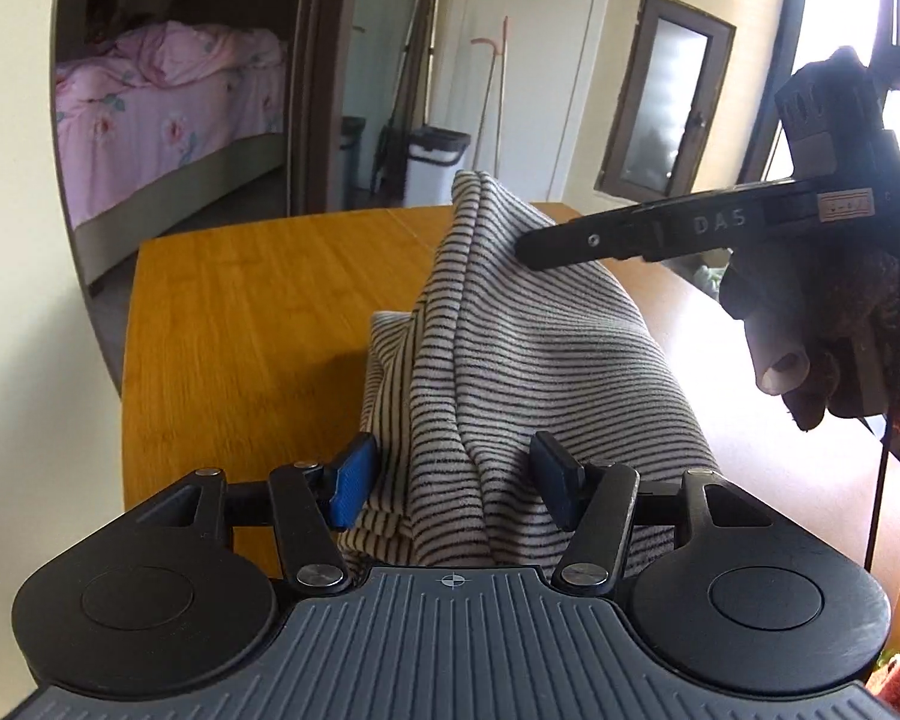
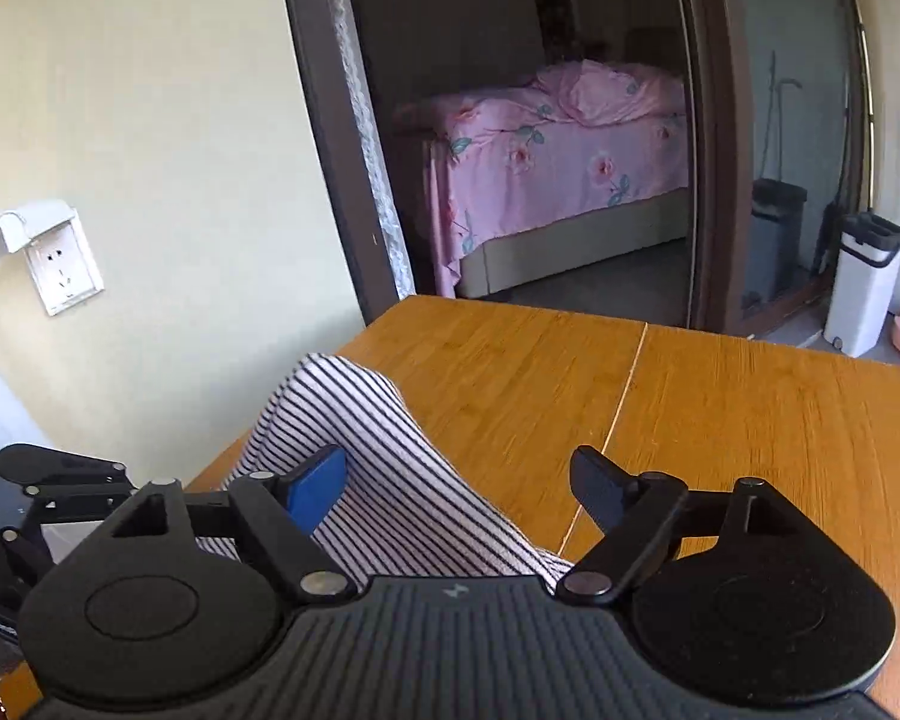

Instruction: Fold clothes

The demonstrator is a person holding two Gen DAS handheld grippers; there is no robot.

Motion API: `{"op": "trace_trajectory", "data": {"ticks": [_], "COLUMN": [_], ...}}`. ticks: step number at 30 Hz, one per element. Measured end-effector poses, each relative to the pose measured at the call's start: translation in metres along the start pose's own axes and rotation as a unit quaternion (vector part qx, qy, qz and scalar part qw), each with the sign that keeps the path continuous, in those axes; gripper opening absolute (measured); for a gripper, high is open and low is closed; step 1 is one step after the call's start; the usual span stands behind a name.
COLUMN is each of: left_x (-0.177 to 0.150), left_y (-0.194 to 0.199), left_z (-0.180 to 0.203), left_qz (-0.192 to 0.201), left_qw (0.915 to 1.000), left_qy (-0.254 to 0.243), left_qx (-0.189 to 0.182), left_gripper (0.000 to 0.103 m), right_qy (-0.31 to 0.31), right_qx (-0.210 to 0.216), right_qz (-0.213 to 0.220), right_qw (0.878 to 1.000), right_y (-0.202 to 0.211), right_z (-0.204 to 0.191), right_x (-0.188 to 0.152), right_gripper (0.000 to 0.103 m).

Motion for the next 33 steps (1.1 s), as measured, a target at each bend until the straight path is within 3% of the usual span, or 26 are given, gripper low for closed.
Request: {"op": "trace_trajectory", "data": {"ticks": [2, 3, 5, 13, 16, 19, 20, 23, 29, 33], "left_x": [-0.002, -0.003, -0.005, -0.011, -0.014, -0.020, -0.023, -0.029, -0.037, -0.040], "left_y": [-0.001, -0.002, -0.003, 0.001, -0.002, -0.006, -0.006, -0.004, 0.009, 0.007], "left_z": [-0.001, -0.002, -0.005, -0.007, -0.010, -0.013, -0.014, -0.015, 0.028, 0.080], "left_qz": [-0.001, -0.002, -0.004, -0.008, -0.020, -0.038, -0.042, -0.052, -0.065, -0.056], "left_qw": [1.0000, 1.0000, 0.9999, 0.9994, 0.9983, 0.9951, 0.9938, 0.9910, 0.9878, 0.9881], "left_qy": [0.001, 0.002, 0.014, 0.034, 0.054, 0.089, 0.100, 0.118, 0.106, 0.051], "left_qx": [0.003, 0.004, -0.002, -0.001, -0.001, -0.017, -0.023, -0.036, -0.094, -0.134], "left_gripper": [0.061, 0.061, 0.061, 0.072, 0.080, 0.084, 0.084, 0.084, 0.081, 0.082], "right_qy": [0.007, 0.011, 0.004, -0.042, -0.112, -0.118, -0.119, -0.119, -0.120, -0.046], "right_qx": [-0.025, -0.038, -0.052, -0.059, -0.024, -0.008, -0.003, 0.010, 0.038, -0.010], "right_qz": [-0.017, -0.024, -0.032, 0.029, 0.028, 0.026, 0.025, 0.022, 0.017, 0.024], "right_qw": [1.000, 0.999, 0.998, 0.997, 0.993, 0.993, 0.993, 0.993, 0.992, 0.999], "right_y": [-0.017, -0.024, -0.033, 0.041, 0.065, 0.059, 0.056, 0.048, 0.033, 0.033], "right_z": [0.005, 0.007, 0.013, 0.014, 0.014, 0.010, 0.009, 0.005, -0.003, -0.006], "right_x": [-0.008, -0.011, -0.014, -0.021, -0.050, -0.052, -0.052, -0.051, -0.050, -0.027], "right_gripper": [0.078, 0.088, 0.097, 0.097, 0.097, 0.097, 0.095, 0.061, 0.056, 0.056]}}
Point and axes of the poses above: each gripper's, at about its wrist camera, not at the fingertips, and y roughly against the way its jaws point, z to its right, x to its top, the point moved 10 cm from there along -y, roughly the way its jaws point, and after that the axes turned 13 degrees about x, right-handed, at the moved point
